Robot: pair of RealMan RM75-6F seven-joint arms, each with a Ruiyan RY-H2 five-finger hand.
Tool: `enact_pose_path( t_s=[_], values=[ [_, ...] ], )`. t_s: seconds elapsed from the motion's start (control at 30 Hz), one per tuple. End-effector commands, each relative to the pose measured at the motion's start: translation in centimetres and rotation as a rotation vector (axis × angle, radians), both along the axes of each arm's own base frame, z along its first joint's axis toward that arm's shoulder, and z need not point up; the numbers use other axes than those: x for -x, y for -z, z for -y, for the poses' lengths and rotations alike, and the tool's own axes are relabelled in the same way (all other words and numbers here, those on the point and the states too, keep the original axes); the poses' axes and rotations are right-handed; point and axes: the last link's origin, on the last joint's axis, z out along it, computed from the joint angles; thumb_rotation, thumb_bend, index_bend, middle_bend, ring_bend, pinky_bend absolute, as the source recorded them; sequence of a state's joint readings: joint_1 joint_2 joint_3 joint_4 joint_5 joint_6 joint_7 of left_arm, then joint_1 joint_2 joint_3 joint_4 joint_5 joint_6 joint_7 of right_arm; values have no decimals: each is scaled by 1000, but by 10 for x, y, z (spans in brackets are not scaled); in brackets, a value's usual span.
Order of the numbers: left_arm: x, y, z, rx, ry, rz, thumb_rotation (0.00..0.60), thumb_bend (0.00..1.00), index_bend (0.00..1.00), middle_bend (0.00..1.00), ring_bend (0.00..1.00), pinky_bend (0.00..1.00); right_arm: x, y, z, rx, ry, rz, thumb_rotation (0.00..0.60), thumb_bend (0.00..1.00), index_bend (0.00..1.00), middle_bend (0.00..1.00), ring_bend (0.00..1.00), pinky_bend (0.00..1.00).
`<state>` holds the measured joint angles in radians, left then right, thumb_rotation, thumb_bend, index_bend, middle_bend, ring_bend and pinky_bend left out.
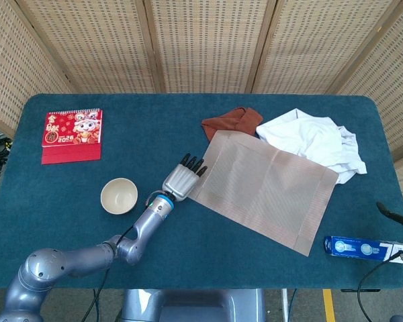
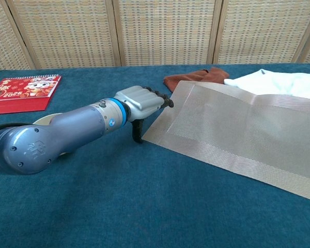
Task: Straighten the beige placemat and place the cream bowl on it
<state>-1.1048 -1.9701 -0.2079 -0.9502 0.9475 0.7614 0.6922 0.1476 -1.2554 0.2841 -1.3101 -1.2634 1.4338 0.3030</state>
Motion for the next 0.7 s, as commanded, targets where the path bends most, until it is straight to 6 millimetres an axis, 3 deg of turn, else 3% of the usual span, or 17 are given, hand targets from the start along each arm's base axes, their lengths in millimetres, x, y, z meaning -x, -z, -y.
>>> enact_pose_path(
  t_s=[0.03, 0.13, 0.37, 0.53, 0.7],
  values=[
    [-4, 3, 0, -11, 11, 3, 600, 192, 104, 0, 0, 0, 0, -1, 0, 5, -3, 3, 600, 293, 133, 0, 0, 0],
    [-8, 6, 0, -30, 29, 3, 600, 261, 111, 0, 0, 0, 0, -1, 0, 8, -4, 9, 600, 293, 134, 0, 0, 0],
    [-17, 18, 1, -53, 52, 18, 600, 313, 117, 0, 0, 0, 0, -3, -1, 16, -10, 20, 600, 293, 134, 0, 0, 0],
    [-17, 20, 3, -52, 68, 21, 600, 512, 141, 0, 0, 0, 0, -4, -1, 19, -12, 24, 600, 294, 140, 0, 0, 0],
    [-17, 22, 3, -61, 68, 29, 600, 610, 192, 0, 0, 0, -1, -4, -1, 15, -18, 28, 600, 293, 140, 0, 0, 0]
  ],
)
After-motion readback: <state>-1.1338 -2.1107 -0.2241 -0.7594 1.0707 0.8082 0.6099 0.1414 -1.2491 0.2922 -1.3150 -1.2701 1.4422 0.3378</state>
